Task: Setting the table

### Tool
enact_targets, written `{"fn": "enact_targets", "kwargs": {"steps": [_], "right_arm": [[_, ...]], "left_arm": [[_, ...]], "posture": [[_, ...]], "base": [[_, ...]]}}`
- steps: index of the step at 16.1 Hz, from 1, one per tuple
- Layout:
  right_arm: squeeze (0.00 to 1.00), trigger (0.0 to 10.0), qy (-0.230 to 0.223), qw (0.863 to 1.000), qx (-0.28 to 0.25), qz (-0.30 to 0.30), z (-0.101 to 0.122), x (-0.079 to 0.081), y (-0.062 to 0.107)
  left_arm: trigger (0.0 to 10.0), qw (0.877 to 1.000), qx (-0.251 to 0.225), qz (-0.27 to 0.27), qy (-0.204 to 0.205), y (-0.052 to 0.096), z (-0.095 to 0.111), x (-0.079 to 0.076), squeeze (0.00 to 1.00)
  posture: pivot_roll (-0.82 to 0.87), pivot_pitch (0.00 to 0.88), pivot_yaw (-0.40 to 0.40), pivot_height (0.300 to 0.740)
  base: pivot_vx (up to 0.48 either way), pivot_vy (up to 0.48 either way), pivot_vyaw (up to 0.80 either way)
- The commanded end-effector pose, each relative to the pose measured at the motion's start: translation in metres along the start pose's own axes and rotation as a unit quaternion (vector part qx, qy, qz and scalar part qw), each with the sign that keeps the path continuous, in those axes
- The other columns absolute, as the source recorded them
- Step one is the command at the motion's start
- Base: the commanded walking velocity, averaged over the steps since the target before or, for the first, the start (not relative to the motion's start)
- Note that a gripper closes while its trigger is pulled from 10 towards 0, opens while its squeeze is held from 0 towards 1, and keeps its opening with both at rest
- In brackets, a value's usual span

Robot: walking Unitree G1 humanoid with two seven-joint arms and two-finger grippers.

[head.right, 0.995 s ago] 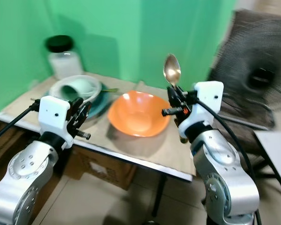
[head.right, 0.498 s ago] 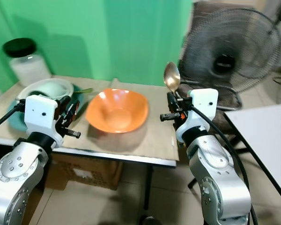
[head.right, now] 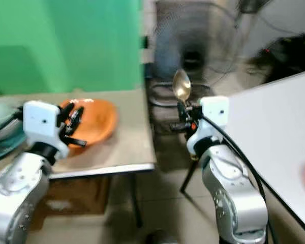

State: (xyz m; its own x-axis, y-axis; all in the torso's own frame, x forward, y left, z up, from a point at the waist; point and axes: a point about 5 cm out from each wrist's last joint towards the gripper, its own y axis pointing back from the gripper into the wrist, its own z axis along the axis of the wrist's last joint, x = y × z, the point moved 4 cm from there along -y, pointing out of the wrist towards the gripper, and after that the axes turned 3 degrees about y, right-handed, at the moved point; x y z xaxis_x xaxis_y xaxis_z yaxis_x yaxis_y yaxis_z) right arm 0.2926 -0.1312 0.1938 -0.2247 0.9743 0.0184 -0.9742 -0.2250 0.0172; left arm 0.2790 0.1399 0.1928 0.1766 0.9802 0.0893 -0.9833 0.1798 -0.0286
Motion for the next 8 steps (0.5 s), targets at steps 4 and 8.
{"fn": "enact_targets", "kwargs": {"steps": [4, 8], "right_arm": [[0.00, 10.0, -0.004, 1.000, 0.005, -0.005, 0.0004, 0.0026, -0.0007], [0.00, 10.0, -0.011, 1.000, 0.011, -0.017, -0.0016, 0.0033, 0.0016]], "left_arm": [[10.0, 1.000, -0.003, 0.007, -0.007, -0.0023, 0.0030, 0.0068, 0.00], [10.0, 1.000, -0.005, 0.011, -0.011, -0.0055, 0.0047, 0.0104, 0.00]], "posture": [[-0.08, 0.006, 0.007, 0.740], [-0.09, 0.000, 0.013, 0.740]], "base": [[0.000, 0.360, -0.80], [0.000, -0.120, -0.80]]}}
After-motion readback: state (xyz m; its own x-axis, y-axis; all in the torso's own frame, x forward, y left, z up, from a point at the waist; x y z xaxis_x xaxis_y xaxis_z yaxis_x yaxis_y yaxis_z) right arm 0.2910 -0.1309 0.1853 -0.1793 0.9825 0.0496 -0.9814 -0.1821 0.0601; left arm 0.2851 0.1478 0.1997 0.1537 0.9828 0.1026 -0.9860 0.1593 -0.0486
